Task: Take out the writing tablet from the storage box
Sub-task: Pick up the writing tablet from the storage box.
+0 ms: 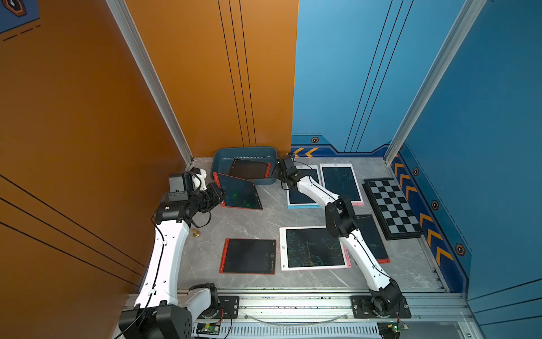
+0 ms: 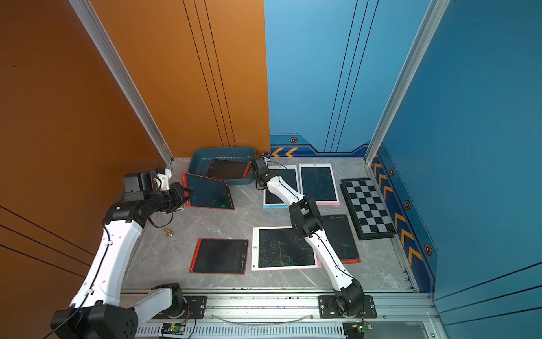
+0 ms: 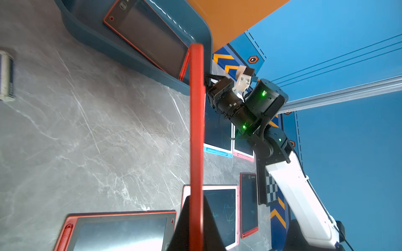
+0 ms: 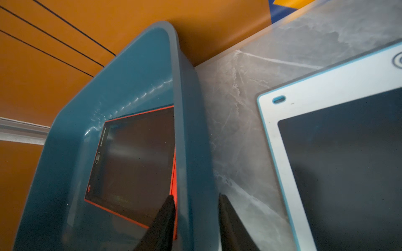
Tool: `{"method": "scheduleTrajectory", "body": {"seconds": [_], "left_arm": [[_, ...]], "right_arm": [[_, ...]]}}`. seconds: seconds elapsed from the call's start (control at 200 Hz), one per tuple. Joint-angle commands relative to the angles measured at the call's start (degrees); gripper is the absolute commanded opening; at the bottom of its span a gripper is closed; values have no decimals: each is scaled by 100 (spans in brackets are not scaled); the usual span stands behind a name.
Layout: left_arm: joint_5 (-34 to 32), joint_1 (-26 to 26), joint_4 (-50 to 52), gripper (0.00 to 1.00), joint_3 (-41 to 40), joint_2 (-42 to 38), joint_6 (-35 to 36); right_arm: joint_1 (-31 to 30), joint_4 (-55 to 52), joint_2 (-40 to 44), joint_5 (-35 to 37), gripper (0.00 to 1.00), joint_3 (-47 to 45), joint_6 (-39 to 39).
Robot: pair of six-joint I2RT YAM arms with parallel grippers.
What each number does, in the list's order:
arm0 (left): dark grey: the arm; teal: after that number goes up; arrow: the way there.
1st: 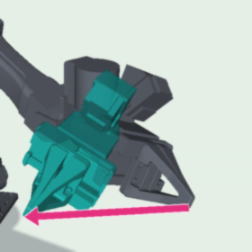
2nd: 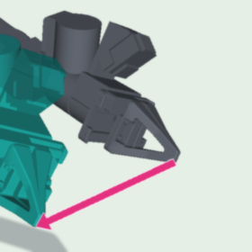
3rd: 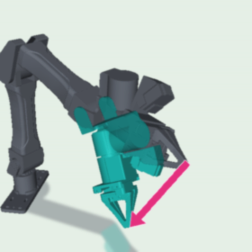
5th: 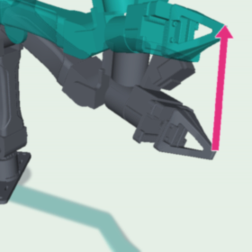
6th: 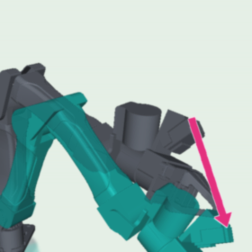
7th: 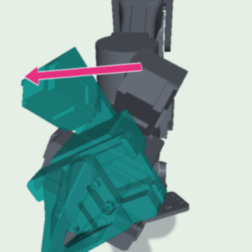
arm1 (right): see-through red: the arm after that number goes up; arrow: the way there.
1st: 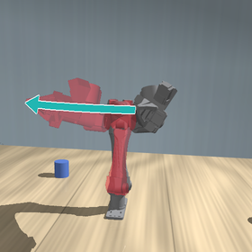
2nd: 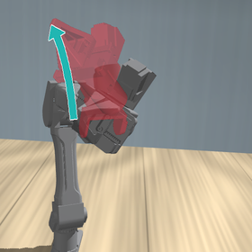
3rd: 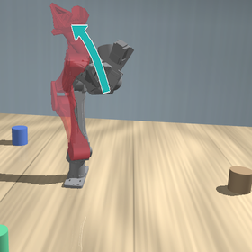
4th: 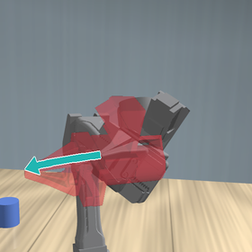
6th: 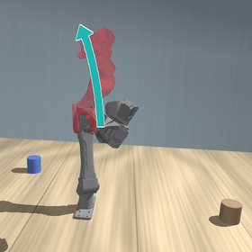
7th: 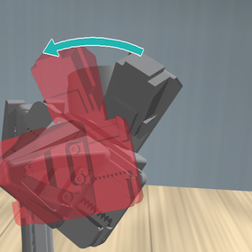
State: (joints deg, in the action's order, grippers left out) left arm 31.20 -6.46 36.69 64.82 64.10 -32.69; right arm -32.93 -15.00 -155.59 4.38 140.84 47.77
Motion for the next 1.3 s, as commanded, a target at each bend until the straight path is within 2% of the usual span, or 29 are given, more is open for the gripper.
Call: {"method": "scheduleTrajectory", "body": {"seconds": [0.0,0.155,0.29,0.365,0.446,0.611,0.731,0.871,1.071,1.206,1.296], "left_arm": [[196,138,-153,0,2,48,13],[273,179,-152,0,127,238,69],[407,185,-150,0,502,385,159],[538,180,-145,0,737,484,215],[757,183,-152,0,927,590,249],[1212,208,-152,0,1226,776,247],[1527,278,-153,0,1446,872,228],[1796,369,-152,0,1641,945,188],[2064,474,-145,0,1784,991,96],[2190,531,-153,0,1781,1013,112],[2263,525,-153,0,1762,1093,171]], "right_arm": [[14,256,233,-170,43,-67,-259],[2,617,994,-289,53,-817,-669],[28,1073,1990,-532,61,-1955,-1128],[111,1253,2536,-908,64,-2569,-1400],[338,1738,3149,-1884,67,-3356,-1323],[875,3431,4150,-4203,64,-5032,-431],[929,3992,4598,-5105,65,-5812,-196],[804,4361,4976,-5411,66,-6568,-133],[718,5289,5084,-5518,66,-7136,389],[726,6289,5030,-5708,65,-7322,1032],[759,7245,4930,-5823,59,-7415,1680]]}}
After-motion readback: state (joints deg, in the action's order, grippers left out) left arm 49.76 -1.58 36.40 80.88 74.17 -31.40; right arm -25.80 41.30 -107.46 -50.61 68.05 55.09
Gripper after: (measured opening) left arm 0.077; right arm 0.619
